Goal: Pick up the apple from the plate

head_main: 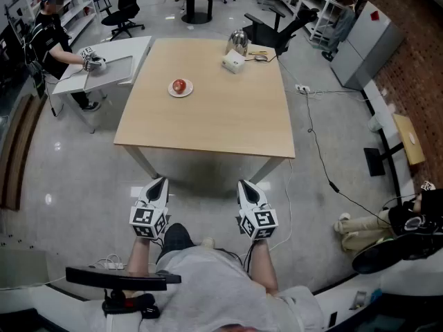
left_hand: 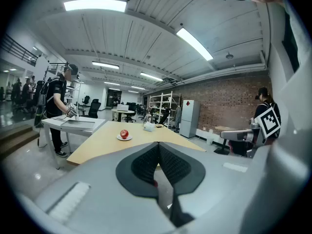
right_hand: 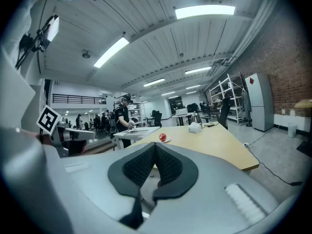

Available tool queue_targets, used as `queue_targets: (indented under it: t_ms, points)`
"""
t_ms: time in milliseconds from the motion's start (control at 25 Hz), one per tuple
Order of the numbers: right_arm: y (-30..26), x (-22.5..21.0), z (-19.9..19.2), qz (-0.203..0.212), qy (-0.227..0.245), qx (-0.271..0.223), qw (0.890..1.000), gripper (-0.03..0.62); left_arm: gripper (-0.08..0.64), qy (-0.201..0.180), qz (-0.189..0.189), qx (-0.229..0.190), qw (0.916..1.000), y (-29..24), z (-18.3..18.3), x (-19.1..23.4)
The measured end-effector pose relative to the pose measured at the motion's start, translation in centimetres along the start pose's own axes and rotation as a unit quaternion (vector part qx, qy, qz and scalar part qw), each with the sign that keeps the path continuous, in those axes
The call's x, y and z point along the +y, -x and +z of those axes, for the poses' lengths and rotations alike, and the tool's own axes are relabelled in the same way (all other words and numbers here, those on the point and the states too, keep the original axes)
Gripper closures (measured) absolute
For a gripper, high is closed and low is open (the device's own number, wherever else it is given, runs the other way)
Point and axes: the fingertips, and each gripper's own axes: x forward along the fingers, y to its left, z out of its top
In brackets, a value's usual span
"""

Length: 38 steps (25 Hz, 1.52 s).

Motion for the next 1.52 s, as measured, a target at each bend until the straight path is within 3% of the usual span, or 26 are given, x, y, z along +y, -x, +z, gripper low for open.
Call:
queue_targets:
  t_ms: [400,680,1160,1520]
  points:
    - [-1.8,-0.6,0.8,0.027,0.000,0.009,1.000,0.586,0.540,0.017,0.019,0.000,0.9997,-0.8,1.6,0.0]
    - [-5.4,-2.7,0.8,0.039,0.005,0.027,0.999,0.586,0.540,0.016,0.019,0.009,0.9996,-5.0,2.0,0.1]
    - [-16.3,-7.2,3.5,0.036,0.015,0.037,0.999,0.586,0.540,0.004,0.010,0.013,0.9999,-16.3,4.1,5.7]
    - [-26.1,-9.4,5.0,0.055,0.026,0.064,0.996,0.586,0.540,0.026,0.023,0.013,0.9993,-24.1,5.9,11.3]
